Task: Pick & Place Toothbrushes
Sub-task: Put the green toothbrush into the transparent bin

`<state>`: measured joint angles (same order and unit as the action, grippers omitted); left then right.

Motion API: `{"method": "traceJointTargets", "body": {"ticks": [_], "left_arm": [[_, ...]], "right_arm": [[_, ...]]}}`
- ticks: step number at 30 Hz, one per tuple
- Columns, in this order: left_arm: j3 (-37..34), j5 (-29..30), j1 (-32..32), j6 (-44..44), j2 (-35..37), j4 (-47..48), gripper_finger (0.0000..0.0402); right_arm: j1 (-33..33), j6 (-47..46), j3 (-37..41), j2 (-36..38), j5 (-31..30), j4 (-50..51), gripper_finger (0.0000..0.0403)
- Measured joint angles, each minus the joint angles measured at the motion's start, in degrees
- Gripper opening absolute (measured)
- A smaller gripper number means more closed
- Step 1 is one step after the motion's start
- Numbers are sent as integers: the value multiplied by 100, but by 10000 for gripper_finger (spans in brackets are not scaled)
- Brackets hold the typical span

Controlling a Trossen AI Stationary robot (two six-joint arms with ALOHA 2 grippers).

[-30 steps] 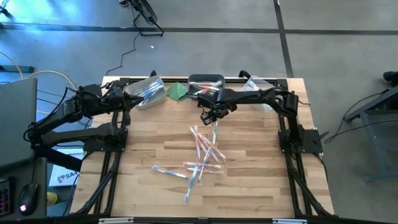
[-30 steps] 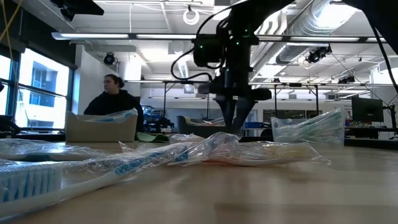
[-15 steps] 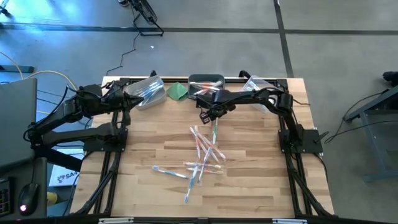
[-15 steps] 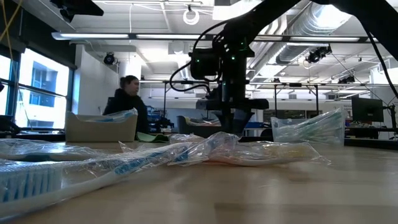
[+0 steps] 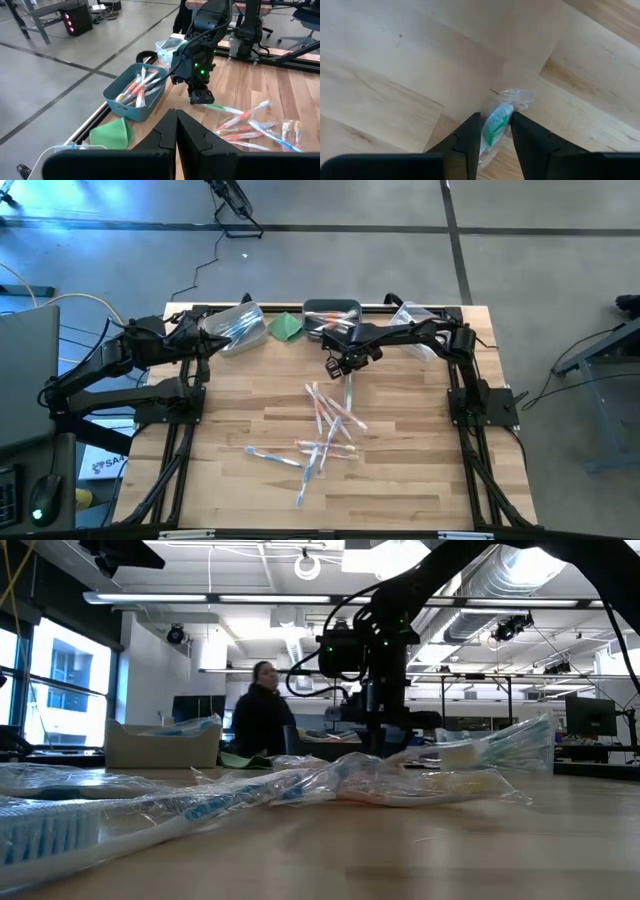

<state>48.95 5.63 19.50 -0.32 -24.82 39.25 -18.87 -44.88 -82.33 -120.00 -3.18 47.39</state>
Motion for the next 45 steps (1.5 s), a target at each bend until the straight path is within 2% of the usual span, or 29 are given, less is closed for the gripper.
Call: {"method": "traceJointTargets", "body": {"ticks": [12, 24, 28, 45], "left_arm": [[0, 2, 0, -29, 0, 3, 0], [0, 2, -1, -31, -2, 1, 0], [0, 2, -1, -31, 0, -1, 0], [0, 32, -2, -153, 0, -1, 0]], "right_arm": [[9, 51, 12, -11, 56, -208, 32], [13, 317, 43, 173, 174, -642, 13], [13, 471, 51, 403, -54, -871, 1], [24, 1324, 36, 1643, -445, -1700, 2]]}}
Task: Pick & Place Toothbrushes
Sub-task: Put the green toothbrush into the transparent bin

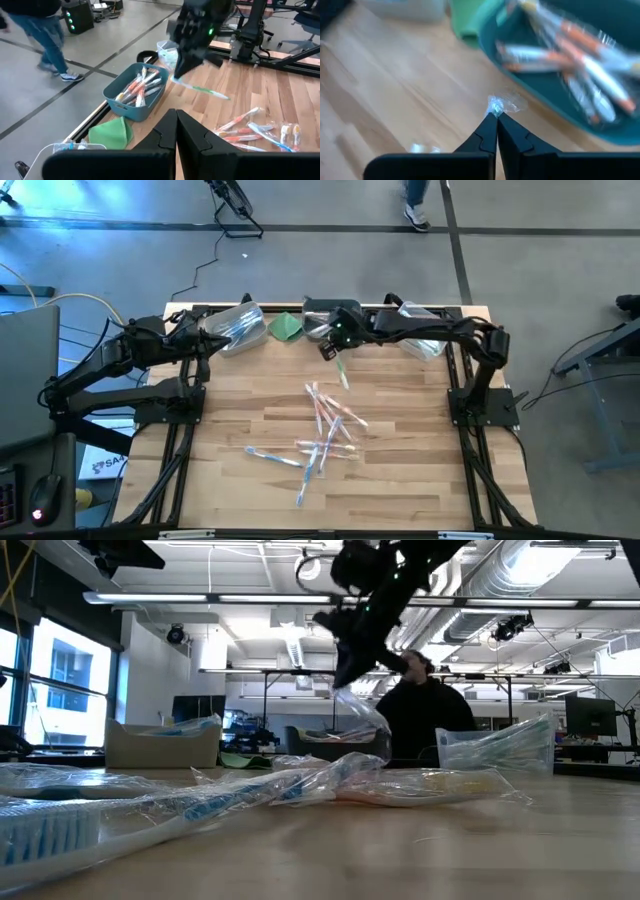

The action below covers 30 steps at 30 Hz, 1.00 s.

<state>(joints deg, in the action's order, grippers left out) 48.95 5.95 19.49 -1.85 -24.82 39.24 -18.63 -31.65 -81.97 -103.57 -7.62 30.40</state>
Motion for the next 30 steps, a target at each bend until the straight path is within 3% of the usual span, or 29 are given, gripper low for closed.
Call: {"method": "traceJointTargets", "body": {"ticks": [16, 30], "left_arm": [[0, 72, 0, -11, 0, -1, 0], [0, 79, 0, -11, -2, -7, 0]], "right_arm": [[-92, 814, -12, 1396, -1102, 187, 3], [-856, 1973, -13, 1703, -2623, 2289, 3]]}}
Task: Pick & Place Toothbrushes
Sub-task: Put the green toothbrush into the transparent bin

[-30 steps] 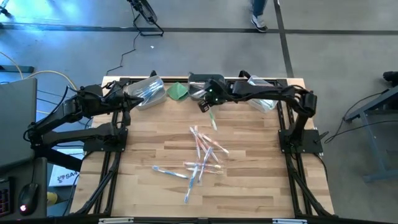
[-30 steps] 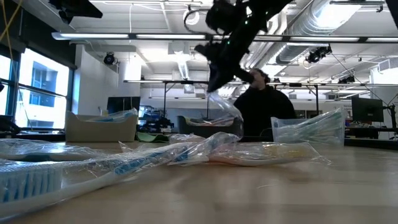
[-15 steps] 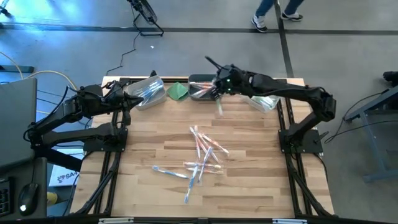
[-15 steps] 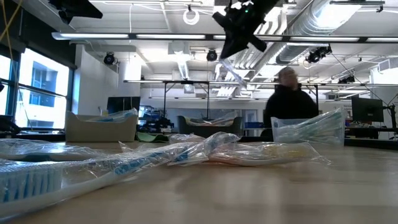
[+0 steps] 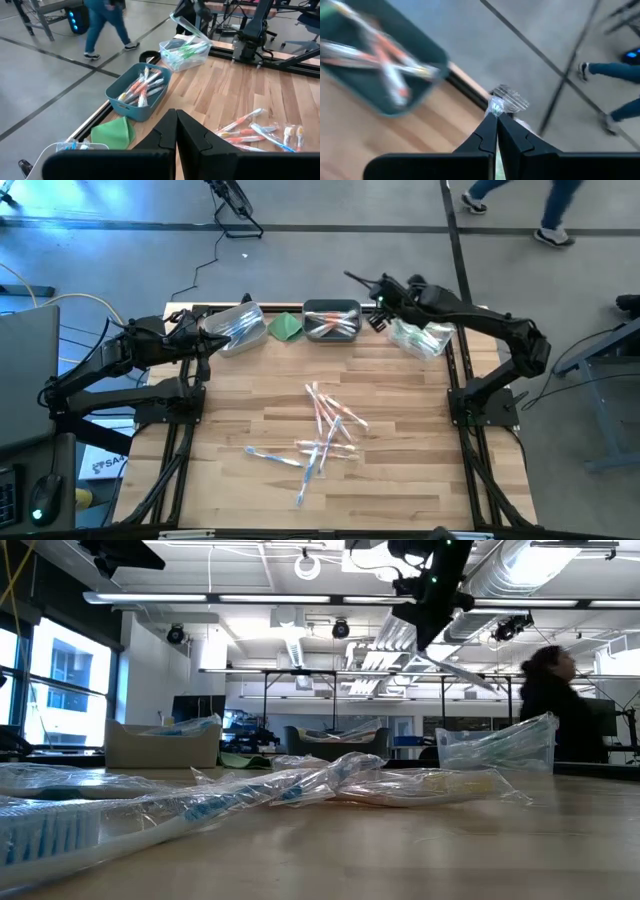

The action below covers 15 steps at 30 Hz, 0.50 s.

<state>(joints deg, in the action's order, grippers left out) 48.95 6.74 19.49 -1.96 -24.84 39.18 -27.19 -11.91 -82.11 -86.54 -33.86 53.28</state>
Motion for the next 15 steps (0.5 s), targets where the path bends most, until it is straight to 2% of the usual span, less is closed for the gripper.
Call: {"method": "traceJointTargets", "body": {"ticks": [11, 15], "left_arm": [[0, 0, 0, 0, 0, 0, 0], [0, 0, 0, 0, 1, 0, 0]], "right_arm": [[-1038, 401, 0, -13, -142, 91, 3], [-1255, 481, 33, -13, -508, 64, 3]]}}
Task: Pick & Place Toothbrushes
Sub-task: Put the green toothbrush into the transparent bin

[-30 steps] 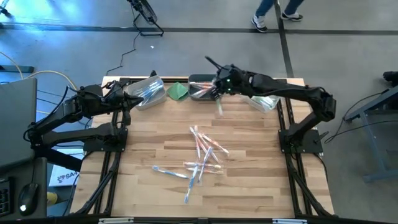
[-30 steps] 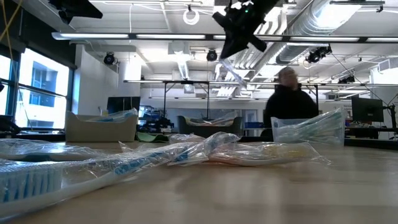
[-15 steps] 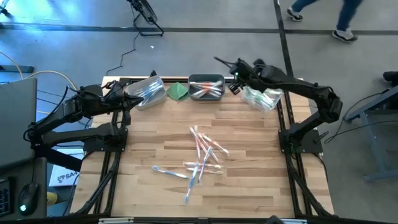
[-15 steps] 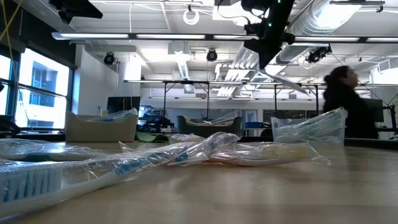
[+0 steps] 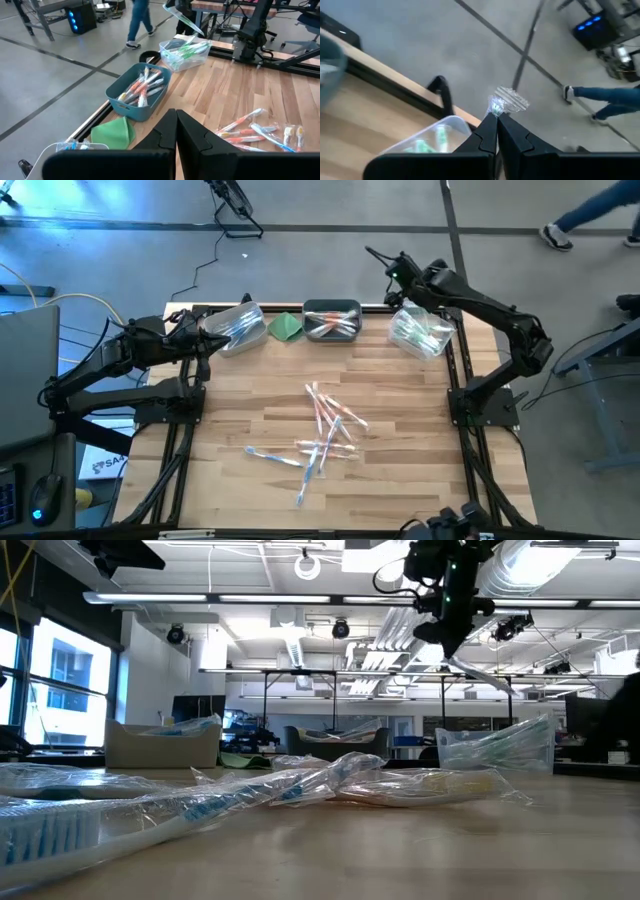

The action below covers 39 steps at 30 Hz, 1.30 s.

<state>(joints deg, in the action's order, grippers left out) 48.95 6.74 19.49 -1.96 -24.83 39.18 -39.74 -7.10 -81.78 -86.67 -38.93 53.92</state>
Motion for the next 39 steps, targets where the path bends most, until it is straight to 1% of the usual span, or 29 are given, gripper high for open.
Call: {"method": "traceJointTargets", "body": {"ticks": [4, 9, 16, 28, 35, 39], "left_arm": [[0, 0, 0, 0, -1, 0, 0], [0, 0, 0, 0, 0, 0, 0], [0, 0, 0, 0, 0, 0, 0], [0, 0, 0, -4, 0, 0, 0], [0, 0, 0, -4, 1, 0, 0], [0, -2, 0, -7, 0, 2, 0]], "right_arm": [[-147, 226, 189, 0, -203, -110, 3], [-247, 707, 681, -3, -289, -771, 3], [-392, 1054, 1299, -4, -319, -1532, 3], [-547, 1593, 1801, -7, -251, -1690, 3], [-619, 1743, 1886, -7, 205, -1696, 3], [-621, 1741, 1886, -7, 290, -1691, 3]]}}
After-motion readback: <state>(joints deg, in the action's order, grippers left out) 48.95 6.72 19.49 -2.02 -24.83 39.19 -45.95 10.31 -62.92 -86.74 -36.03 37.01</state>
